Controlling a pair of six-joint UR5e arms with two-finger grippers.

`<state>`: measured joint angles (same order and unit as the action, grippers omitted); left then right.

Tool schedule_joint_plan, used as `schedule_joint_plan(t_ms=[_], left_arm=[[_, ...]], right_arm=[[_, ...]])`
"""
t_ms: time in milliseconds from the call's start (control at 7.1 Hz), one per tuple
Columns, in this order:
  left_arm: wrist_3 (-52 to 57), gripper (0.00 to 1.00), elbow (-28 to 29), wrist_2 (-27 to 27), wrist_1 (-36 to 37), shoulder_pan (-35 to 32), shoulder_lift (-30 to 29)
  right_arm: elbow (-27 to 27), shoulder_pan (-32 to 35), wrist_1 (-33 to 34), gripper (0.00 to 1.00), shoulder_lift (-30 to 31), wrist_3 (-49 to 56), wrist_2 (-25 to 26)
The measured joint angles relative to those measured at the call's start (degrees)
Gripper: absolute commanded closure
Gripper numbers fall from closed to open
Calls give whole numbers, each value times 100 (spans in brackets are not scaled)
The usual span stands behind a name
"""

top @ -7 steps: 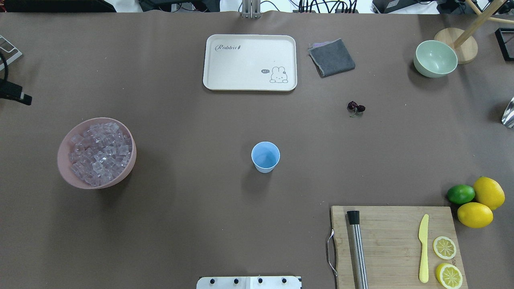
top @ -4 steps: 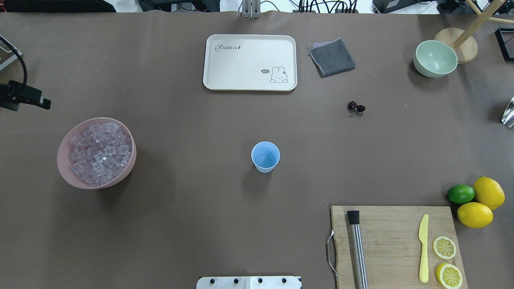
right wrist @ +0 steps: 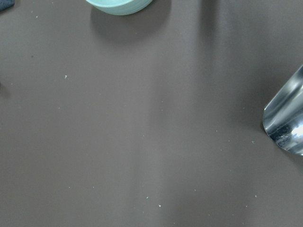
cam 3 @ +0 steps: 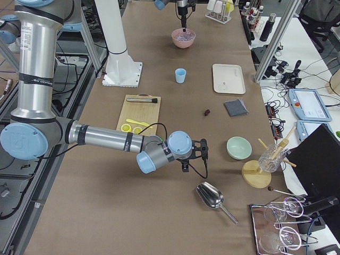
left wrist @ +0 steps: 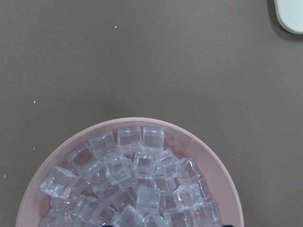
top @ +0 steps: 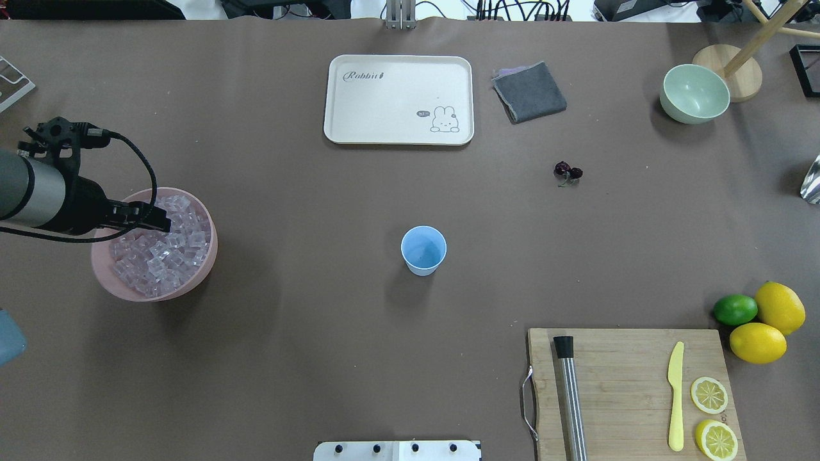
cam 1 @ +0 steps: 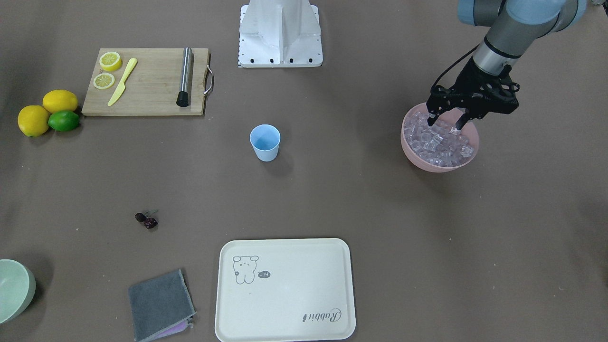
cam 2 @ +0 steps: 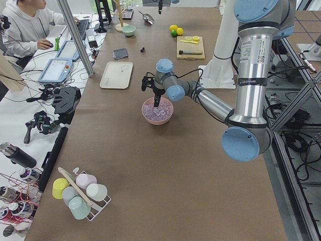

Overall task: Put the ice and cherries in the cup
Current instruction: 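Move the left gripper over the pink bowl of ice cubes, then lower the left gripper into the bowl and grasp an ice cube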

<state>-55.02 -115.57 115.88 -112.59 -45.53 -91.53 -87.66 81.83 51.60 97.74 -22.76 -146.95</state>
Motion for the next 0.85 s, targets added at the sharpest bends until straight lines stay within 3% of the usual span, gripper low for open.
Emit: schedule_joint_plan(t_ms=[846], left_arm=[[1487, 30, 152, -262, -8, 416, 232]], right_arm=[[23, -1, -7, 0, 17, -18, -21]])
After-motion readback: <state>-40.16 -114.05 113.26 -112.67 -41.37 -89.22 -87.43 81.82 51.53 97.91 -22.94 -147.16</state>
